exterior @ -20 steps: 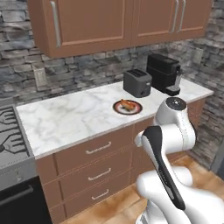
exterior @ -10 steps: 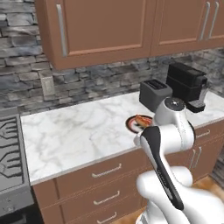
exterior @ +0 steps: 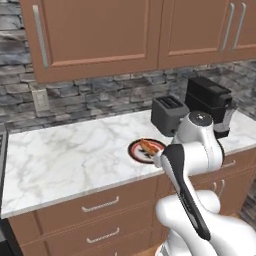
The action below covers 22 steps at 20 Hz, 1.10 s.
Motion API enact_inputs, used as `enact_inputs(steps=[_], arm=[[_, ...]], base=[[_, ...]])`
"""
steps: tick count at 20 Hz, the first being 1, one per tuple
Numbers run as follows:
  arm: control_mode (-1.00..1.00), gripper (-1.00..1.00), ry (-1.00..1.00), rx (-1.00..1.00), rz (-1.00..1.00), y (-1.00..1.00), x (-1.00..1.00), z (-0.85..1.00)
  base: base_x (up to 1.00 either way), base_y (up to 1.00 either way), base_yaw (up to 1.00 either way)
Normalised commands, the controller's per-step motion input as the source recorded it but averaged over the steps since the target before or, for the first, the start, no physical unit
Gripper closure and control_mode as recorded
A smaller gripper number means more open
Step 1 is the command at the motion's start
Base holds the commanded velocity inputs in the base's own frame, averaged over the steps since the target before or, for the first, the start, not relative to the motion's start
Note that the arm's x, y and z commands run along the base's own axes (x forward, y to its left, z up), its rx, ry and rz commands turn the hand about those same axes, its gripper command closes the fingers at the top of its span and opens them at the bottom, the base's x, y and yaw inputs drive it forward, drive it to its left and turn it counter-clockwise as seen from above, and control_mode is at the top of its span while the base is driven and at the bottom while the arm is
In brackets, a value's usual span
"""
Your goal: Place the cold items (corn and squash) from the fridge in one tupperware on the dining counter. Place the warm items (kebab skewer and hot dog) in the stove area in another tupperware.
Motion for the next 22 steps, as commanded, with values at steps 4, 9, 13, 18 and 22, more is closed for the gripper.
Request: enact_inputs(steps=[4, 9, 13, 18, 22], arm=[[1.00, -1.00, 0.00, 0.00, 0.00, 0.00, 0.00, 0.00], [1.00, -1.00, 0.00, 0.00, 0.00, 0.00, 0.00, 0.00], [1.00, -1.00, 0.00, 0.00, 0.00, 0.00, 0.00, 0.00], [1.00, -1.00, 0.00, 0.00, 0.00, 0.00, 0.00, 0.00], [-1.00, -1.00, 0.00, 0.00, 0.06, -0.24, 0.16, -0.08]], base=[[0.51, -0.05, 0.20], [0.49, -0.09, 0.23], [0.43, -0.13, 0.26], [0.37, -0.11, 0.26], [0.07, -0.05, 0.06]])
